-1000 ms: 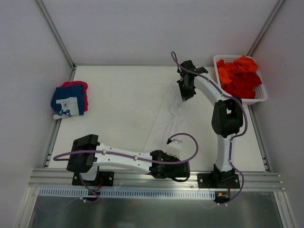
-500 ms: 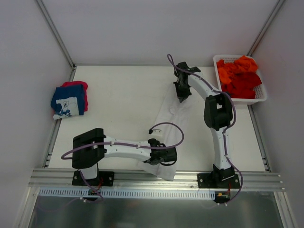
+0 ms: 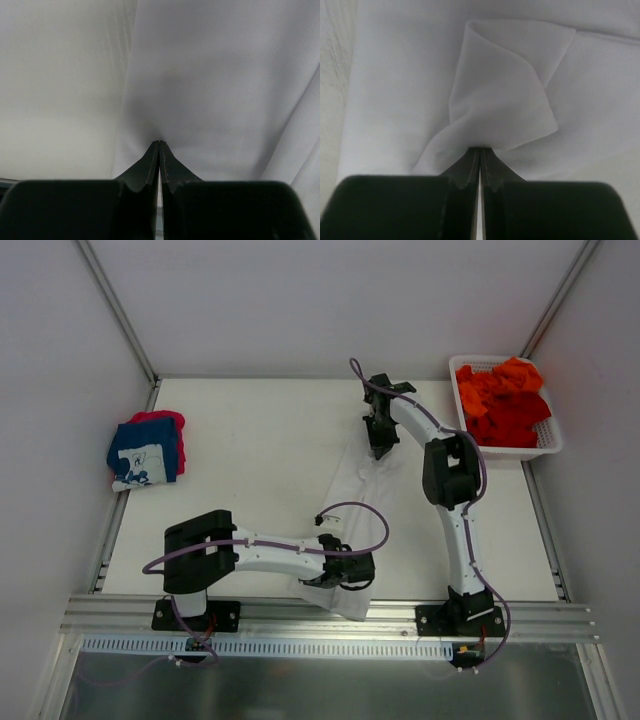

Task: Fold and stack the t-shirts
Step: Fold the tshirt

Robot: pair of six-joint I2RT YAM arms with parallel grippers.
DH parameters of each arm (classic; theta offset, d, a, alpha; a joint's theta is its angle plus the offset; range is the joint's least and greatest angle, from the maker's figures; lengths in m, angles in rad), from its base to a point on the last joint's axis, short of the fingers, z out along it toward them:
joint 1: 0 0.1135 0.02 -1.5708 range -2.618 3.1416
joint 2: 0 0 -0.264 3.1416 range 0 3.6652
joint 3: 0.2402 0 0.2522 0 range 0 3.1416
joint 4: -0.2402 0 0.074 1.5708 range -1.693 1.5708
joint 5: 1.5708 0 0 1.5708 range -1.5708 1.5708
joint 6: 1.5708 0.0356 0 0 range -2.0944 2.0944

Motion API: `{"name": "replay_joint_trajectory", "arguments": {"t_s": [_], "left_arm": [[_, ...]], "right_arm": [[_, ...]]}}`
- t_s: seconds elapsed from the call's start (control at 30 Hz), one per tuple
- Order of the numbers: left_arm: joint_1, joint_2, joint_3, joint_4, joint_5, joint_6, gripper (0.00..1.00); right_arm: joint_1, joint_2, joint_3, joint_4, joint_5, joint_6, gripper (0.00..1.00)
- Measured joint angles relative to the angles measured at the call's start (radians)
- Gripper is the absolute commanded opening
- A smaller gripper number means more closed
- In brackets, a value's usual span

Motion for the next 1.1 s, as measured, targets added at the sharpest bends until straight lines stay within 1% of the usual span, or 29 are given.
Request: {"name": "replay_joint_trajectory", "arguments": {"t_s": [0.17, 0.4, 0.57, 0.77, 0.97, 1.0, 1.03, 1.07, 1.1], "left_arm": [[0.0, -0.004, -0.008, 0.019, 0.014, 0.01, 0.0], [0.0, -0.047, -0.056, 0.105, 0.048, 0.051, 0.0], [-0.005, -0.066, -0.07, 0.227, 0.115, 0.083, 0.0], [-0.036, -0.049, -0.055, 0.37, 0.206, 0.085, 0.0], [-0.049, -0.042, -0.054, 0.43, 0.249, 0.085, 0.0], [-0.049, -0.043, -0.056, 0.433, 0.248, 0.084, 0.0], [-0.049, -0.045, -0.059, 0.436, 0.247, 0.083, 0.0], [-0.049, -0.05, -0.065, 0.443, 0.245, 0.082, 0.0], [-0.049, -0.06, -0.075, 0.447, 0.239, 0.083, 0.0]], "right_arm": [[0.002, 0.042, 0.058, -0.016, -0.024, 0.005, 0.0], [0.006, 0.072, 0.111, -0.027, -0.053, 0.012, 0.01], [0.008, 0.092, 0.15, -0.029, -0.074, 0.016, 0.01], [0.009, 0.126, 0.209, -0.027, -0.122, 0.017, 0.01], [0.009, 0.158, 0.249, -0.027, -0.198, 0.024, 0.02], [0.009, 0.159, 0.249, -0.023, -0.209, 0.025, 0.03], [0.009, 0.159, 0.249, -0.019, -0.219, 0.026, 0.07], [0.009, 0.159, 0.248, -0.015, -0.224, 0.027, 0.12], [0.01, 0.155, 0.234, 0.002, -0.231, 0.03, 0.21]]}}
